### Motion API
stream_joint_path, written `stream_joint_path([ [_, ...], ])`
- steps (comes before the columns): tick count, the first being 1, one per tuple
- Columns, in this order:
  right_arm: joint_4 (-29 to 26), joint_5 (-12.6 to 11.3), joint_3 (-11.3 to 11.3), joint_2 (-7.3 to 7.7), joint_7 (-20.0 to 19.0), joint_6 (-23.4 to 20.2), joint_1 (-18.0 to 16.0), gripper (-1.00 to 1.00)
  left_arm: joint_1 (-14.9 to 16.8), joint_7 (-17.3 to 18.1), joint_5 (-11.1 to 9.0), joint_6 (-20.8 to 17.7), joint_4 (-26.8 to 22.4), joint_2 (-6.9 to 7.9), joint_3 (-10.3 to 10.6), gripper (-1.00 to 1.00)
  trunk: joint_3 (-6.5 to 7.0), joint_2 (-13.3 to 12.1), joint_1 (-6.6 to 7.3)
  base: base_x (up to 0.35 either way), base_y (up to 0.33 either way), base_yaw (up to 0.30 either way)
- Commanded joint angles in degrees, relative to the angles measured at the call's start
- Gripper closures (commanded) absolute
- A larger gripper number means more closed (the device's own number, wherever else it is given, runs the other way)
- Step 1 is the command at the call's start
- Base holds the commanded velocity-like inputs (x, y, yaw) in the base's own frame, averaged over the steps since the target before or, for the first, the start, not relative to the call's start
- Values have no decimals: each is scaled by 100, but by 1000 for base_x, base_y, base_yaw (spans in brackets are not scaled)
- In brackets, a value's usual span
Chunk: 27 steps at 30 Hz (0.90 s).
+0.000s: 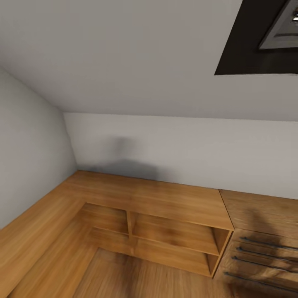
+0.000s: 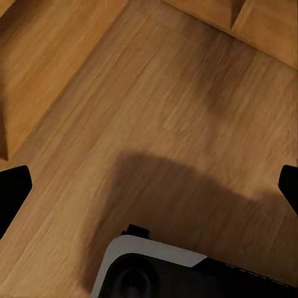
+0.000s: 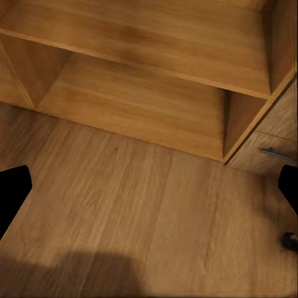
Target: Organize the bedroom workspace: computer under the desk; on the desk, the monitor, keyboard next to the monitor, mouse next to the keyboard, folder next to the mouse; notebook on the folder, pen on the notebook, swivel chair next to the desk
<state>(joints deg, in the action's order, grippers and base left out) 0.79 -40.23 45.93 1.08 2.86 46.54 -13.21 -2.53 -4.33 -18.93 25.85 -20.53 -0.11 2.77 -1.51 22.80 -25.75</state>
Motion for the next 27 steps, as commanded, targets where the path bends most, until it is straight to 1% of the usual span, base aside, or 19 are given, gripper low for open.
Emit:
stream_joint_path([
  [1,8,-8,48,-2,30,13,-6,-100,-2,-45,-5,8,-13,2,30,-100,-12,12,-4,3,0,-261],
  [27,8,-3,48,-2,30,13,-6,-100,-2,-50,-5,8,-13,2,30,-100,-12,12,-4,1,0,-261],
])
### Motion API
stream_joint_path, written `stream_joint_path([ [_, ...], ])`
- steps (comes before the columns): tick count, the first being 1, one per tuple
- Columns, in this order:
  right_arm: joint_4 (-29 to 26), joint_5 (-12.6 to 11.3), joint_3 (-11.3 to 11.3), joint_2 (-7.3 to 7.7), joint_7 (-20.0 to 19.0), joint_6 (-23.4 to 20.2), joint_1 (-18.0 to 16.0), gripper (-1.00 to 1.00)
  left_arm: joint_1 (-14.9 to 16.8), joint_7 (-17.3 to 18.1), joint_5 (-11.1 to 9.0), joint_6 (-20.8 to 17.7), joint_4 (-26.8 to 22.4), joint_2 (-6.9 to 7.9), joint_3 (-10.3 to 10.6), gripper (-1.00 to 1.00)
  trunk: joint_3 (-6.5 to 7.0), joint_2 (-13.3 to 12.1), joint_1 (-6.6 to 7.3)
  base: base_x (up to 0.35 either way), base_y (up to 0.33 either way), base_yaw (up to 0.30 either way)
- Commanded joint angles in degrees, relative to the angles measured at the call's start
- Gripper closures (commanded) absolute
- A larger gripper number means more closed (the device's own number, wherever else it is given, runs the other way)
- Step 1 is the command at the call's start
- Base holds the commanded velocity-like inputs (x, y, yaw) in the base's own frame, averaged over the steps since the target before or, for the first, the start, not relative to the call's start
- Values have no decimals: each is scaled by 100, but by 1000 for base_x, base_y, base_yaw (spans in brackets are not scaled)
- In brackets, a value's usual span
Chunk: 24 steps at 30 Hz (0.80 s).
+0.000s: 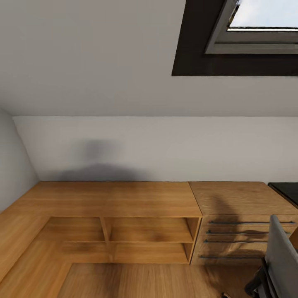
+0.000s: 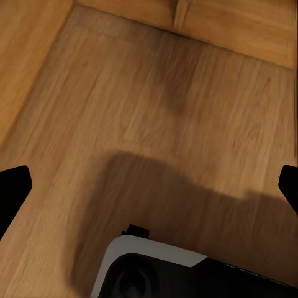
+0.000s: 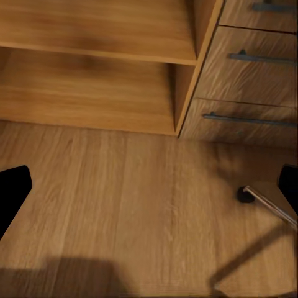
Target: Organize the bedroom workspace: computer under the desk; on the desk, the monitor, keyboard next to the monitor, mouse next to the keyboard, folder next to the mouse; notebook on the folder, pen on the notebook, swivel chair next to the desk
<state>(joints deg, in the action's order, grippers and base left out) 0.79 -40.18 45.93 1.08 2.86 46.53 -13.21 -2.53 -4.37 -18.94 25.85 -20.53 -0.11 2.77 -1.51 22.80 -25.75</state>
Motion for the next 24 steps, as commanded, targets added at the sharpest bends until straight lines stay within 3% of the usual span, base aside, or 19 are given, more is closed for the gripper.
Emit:
stream_joint_path([
  [1,8,-8,48,-2,30,14,-6,-100,-2,-46,-5,8,-13,2,30,-100,-12,12,-4,0,0,-261],
  [14,8,-7,48,-2,30,14,-6,-100,-2,-44,-5,8,-13,6,30,-100,-12,12,-4,13,9,-261],
  [24,8,-7,48,-4,30,14,-6,-100,-2,-41,-5,9,-13,5,30,-100,-12,12,-4,196,160,-261],
])
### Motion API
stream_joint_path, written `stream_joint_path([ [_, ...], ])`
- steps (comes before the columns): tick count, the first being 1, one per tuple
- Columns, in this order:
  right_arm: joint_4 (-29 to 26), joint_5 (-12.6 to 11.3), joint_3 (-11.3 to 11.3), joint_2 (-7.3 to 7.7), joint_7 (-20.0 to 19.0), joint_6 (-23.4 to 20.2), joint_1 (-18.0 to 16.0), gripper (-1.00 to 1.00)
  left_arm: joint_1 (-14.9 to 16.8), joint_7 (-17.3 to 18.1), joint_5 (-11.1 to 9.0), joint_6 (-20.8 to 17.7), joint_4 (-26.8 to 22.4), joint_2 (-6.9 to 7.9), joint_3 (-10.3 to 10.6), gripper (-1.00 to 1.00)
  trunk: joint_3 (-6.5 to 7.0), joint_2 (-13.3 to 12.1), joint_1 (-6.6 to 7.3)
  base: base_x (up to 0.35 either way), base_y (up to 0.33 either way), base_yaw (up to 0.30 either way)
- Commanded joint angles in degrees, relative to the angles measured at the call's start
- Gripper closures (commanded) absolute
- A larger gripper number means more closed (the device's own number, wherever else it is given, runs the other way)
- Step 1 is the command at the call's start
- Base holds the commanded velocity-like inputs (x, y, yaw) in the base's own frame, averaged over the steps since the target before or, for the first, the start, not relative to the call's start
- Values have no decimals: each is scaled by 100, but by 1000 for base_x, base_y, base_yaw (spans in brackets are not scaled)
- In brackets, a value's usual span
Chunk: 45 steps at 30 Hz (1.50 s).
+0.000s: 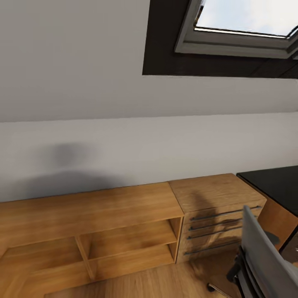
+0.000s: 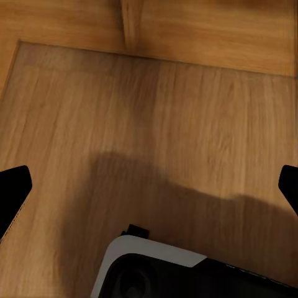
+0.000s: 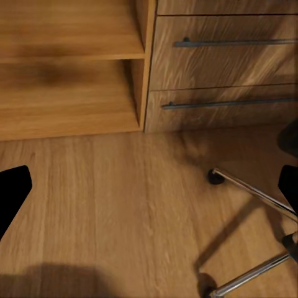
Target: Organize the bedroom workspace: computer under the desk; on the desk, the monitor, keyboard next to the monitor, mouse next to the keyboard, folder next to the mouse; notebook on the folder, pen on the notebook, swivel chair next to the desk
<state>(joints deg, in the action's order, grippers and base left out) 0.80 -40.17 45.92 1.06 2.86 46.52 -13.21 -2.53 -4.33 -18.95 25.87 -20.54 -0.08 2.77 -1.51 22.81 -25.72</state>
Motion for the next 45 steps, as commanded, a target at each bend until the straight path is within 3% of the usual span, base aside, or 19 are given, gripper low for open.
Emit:
stream_joint_path([
  [1,8,-8,48,-2,30,15,-6,-100,-2,-46,-4,9,-12,2,30,-100,-11,11,-6,239,199,-261],
  [14,8,-8,48,-1,30,15,-6,-100,-2,-46,-4,6,-12,-1,30,-100,-11,11,-6,187,150,-261],
  [45,8,-8,48,-1,30,15,-6,-100,-2,132,-12,6,-3,7,28,-100,-11,11,-6,9,6,-261],
])
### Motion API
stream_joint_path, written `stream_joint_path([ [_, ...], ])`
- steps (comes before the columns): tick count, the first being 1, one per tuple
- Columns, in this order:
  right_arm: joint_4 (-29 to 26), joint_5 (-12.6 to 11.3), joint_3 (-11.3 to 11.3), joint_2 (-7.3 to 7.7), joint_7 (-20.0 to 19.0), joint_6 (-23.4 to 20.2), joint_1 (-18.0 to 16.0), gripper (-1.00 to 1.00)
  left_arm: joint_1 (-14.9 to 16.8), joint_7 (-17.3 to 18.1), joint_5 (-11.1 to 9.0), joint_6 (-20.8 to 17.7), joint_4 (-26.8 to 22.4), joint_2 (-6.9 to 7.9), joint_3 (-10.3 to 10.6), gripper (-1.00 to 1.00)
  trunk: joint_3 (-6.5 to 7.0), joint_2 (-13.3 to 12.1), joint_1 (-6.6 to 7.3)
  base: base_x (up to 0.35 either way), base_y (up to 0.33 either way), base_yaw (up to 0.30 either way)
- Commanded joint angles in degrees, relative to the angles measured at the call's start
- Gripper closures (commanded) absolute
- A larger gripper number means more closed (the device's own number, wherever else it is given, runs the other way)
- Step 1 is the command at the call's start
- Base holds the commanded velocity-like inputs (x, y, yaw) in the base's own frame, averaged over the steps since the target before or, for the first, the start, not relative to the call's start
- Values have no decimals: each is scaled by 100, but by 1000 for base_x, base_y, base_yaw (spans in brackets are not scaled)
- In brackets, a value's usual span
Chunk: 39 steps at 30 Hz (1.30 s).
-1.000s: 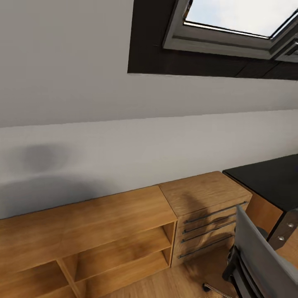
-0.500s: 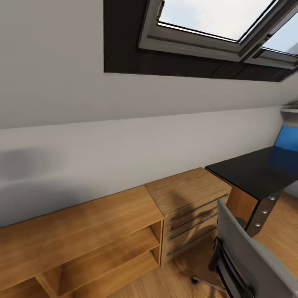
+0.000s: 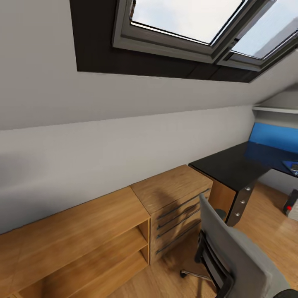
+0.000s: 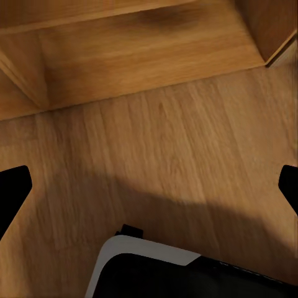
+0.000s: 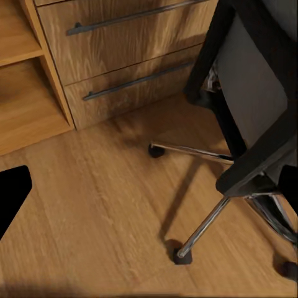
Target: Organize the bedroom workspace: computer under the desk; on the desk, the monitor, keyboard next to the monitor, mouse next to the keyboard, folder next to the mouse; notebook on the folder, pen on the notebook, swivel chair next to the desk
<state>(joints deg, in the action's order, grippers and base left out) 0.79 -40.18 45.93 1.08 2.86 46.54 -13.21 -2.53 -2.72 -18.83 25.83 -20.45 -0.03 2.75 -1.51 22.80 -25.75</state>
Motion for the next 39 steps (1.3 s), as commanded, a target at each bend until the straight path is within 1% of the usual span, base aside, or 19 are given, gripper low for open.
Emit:
stream_joint_path([
  [1,8,-8,48,-2,30,13,-6,-100,-2,-28,-24,10,-11,3,29,-100,-12,12,-4,0,0,-261],
  [10,8,-8,48,-2,30,13,-6,-100,-2,-27,-24,10,-11,3,28,-100,-12,12,-4,0,76,-261],
  [27,8,-8,48,-2,30,13,-6,-100,-2,-27,-24,10,-11,3,24,-100,-12,12,-4,0,242,-261],
  [39,8,-8,48,-2,30,13,-6,-100,-2,-27,-24,10,-11,3,23,-100,-12,12,-4,0,48,-262],
])
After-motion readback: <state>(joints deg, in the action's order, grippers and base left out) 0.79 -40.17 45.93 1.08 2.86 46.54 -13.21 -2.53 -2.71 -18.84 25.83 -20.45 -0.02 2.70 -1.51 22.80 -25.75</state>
